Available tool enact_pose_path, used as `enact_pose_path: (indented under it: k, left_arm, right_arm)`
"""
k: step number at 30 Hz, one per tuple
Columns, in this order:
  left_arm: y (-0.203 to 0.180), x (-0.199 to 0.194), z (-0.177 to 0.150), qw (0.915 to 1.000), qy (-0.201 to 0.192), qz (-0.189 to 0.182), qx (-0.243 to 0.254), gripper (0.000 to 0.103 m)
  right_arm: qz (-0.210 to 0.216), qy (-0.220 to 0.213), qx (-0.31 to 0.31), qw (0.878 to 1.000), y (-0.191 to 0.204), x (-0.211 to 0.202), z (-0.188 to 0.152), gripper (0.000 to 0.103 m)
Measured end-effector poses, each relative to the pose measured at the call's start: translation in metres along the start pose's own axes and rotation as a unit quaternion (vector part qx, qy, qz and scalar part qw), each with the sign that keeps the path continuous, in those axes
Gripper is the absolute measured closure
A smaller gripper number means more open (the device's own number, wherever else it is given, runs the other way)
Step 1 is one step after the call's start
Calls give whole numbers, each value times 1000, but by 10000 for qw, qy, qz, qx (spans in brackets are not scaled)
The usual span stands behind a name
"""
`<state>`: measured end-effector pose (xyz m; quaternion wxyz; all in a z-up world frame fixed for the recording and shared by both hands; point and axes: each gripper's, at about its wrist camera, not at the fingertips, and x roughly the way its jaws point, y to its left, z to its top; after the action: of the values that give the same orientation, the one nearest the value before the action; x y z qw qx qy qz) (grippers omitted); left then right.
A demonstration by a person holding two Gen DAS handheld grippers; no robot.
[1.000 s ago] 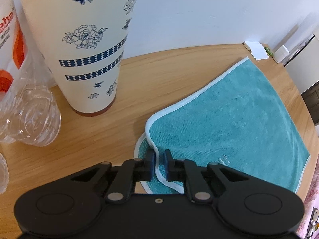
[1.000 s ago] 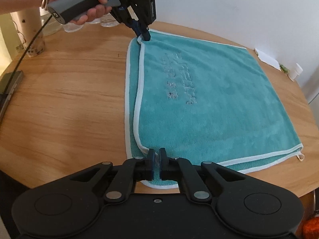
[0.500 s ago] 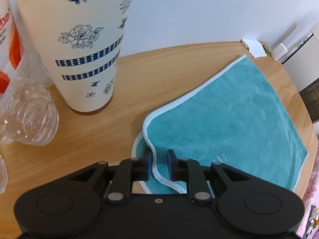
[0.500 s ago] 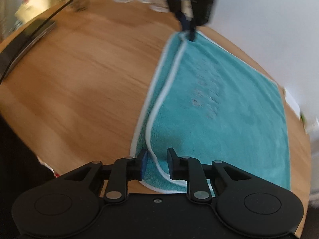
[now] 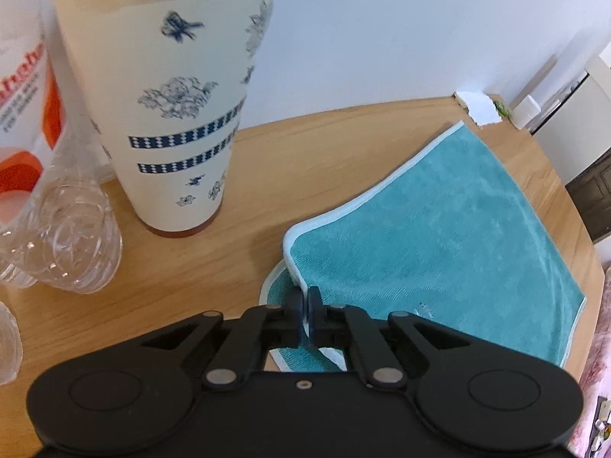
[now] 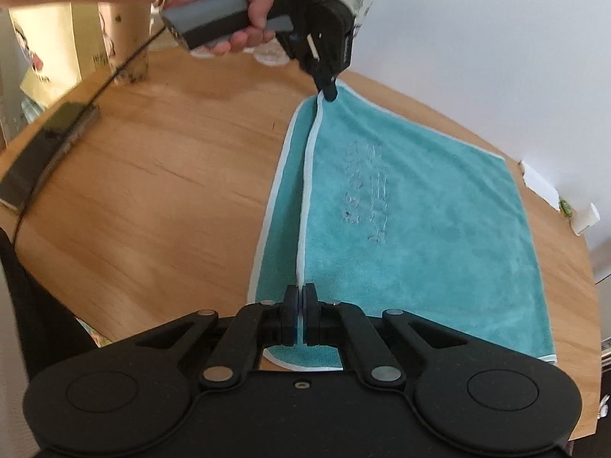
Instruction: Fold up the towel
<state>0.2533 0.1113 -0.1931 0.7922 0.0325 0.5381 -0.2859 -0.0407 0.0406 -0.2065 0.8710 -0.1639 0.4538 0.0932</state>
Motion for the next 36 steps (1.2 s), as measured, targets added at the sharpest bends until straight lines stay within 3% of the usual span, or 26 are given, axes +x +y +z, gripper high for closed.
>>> enact_pose_path:
  k: [5, 10, 19, 27, 30, 32, 34, 36]
  left_arm:
    - [-3, -21, -2, 9996, -224, -97, 116, 101]
    - [-6, -28, -6, 9989, -256, 106, 382, 101]
    - [-1, -16, -13, 9977, -43, 401, 547, 100]
    - [2, -5, -17, 9949, 203, 773, 609, 94]
    - [-5, -11, -16, 9940, 194, 896, 591, 82]
    - [-12, -21, -17, 9936, 63, 931, 644, 48]
    - [-21, -35, -20, 9922, -159, 1035, 679, 37]
    - [-30, -43, -26, 9909, -245, 1128, 695, 35]
  right_arm:
    - [44, -103, 159, 9998, 0, -13, -6, 102]
    - [249, -50, 89, 9996, 5, -8, -9, 102]
    - [902, 291, 152, 9954, 11, 16, -16, 101]
    - [1142, 411, 404, 9918, 2, 19, -26, 96]
    - [1135, 323, 649, 9909, -18, 6, -29, 88]
    - [1065, 238, 965, 9893, -37, -3, -31, 77]
    - [952, -19, 1519, 9838, -68, -16, -37, 74]
    - [950, -113, 1887, 9774, -89, -18, -40, 72]
